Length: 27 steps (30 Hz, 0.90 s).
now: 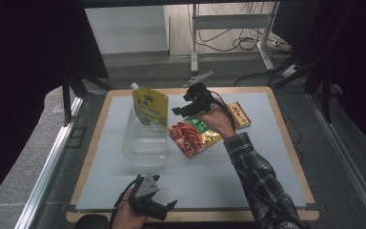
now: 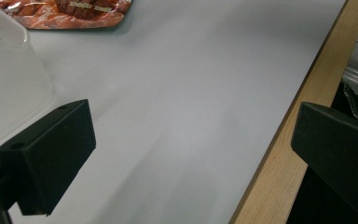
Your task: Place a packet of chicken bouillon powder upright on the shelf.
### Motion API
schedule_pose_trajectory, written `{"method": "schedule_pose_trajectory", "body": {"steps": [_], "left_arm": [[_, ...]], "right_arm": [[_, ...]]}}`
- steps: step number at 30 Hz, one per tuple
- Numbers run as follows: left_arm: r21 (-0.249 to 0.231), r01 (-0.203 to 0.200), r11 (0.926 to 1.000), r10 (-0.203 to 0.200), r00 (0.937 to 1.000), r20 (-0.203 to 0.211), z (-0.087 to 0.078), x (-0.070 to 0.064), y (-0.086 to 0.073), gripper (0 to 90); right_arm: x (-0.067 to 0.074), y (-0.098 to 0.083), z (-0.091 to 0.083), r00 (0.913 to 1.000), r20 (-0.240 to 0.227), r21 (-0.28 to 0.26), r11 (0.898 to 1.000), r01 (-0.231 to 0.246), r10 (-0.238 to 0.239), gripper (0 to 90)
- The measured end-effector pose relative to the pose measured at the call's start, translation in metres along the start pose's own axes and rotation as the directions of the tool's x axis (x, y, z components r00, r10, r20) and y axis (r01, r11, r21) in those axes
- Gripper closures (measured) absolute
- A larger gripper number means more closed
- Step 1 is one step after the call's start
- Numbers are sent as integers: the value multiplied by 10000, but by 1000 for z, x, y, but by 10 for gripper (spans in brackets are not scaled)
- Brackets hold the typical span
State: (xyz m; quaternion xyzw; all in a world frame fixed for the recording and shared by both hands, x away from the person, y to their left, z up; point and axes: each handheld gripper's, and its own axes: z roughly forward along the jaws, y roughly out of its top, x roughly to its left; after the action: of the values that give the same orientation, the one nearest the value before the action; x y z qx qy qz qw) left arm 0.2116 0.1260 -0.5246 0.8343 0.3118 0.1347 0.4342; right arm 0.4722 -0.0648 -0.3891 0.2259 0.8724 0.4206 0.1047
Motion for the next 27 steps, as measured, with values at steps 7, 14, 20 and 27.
{"method": "schedule_pose_trajectory", "body": {"steps": [7, 14, 20, 27], "left_arm": [[-23, -49, 10000, 49, 10000, -22, 0, -1, 0, 0], [-49, -135, 9999, 135, 9999, -22, 0, -2, 0, 0], [-27, -204, 9998, 204, 9998, -60, 1, -2, 1, 0], [47, -295, 9996, 296, 9994, -163, 2, -2, 0, 0]], "right_arm": [[-6, -21, -12, 9997, 148, -161, 9997, -198, 201, 202], [-14, -47, -24, 9982, 379, -228, 9987, -457, 466, 188], [-22, -67, -32, 9958, 514, -411, 9965, -734, 755, 179], [-26, -84, -38, 9938, 687, -473, 9953, -848, 879, 171]]}}
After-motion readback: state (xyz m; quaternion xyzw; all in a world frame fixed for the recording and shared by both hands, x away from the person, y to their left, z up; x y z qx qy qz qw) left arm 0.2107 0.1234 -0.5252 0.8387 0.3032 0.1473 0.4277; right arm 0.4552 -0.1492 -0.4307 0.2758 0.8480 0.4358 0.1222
